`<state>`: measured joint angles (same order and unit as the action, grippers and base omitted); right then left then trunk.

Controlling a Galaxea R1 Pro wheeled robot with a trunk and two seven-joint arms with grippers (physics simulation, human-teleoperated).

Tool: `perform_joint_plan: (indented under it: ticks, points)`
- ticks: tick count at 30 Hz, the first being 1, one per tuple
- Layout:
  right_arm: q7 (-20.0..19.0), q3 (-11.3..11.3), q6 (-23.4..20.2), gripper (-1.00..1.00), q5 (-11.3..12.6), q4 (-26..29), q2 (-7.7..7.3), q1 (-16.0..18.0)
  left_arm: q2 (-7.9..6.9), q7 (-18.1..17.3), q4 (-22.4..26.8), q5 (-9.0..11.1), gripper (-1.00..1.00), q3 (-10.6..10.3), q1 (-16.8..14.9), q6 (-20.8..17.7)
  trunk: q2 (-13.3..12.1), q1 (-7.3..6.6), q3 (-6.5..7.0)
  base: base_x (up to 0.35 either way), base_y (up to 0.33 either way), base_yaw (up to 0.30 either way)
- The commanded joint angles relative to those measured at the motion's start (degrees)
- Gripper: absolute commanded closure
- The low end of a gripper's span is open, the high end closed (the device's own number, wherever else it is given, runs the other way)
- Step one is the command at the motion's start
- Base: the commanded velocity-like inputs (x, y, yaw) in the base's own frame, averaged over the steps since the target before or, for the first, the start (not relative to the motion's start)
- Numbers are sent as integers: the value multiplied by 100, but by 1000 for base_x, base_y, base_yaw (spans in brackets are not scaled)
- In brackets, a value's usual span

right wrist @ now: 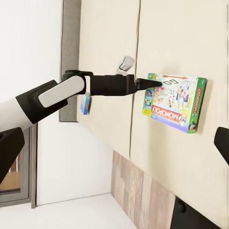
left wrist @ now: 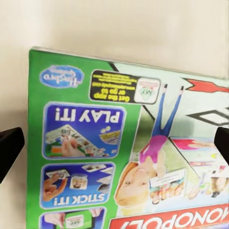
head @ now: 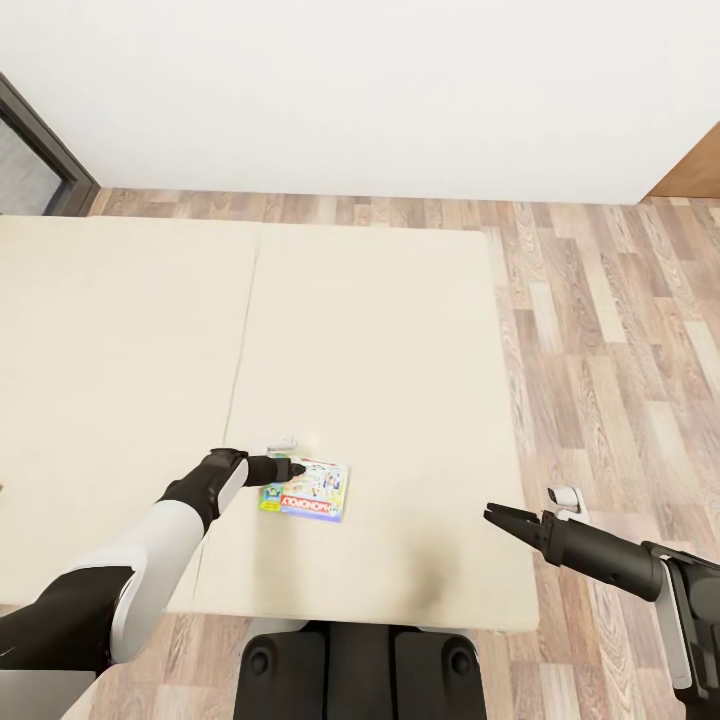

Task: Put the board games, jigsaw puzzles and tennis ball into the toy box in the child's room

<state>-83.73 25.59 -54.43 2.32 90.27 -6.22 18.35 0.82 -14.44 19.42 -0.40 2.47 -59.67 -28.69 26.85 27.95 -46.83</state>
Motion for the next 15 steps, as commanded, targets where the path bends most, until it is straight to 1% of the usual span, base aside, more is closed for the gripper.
perform_joint_plan:
  ticks: [1, 4, 6, 15]
  points:
    - [-13, 3, -59, -100, 13, 0, -2, 2, 4, -14, 9, -5, -100, 26, -1, -40, 8, 3, -5, 0, -179, 0]
    - [-15, 5, -59, -100, 12, 0, -2, 2, 5, -15, 9, -5, -100, 26, -1, -40, 8, 3, -5, 0, -167, 0]
    - [-16, 10, -59, -100, 12, 0, -2, 2, 5, -15, 9, -5, -100, 26, -1, -40, 8, 3, -5, 0, -83, 0]
    - [-17, 10, -59, -100, 12, 0, -2, 2, 6, -15, 9, -4, -100, 26, -1, -40, 8, 3, -5, 0, -26, 0]
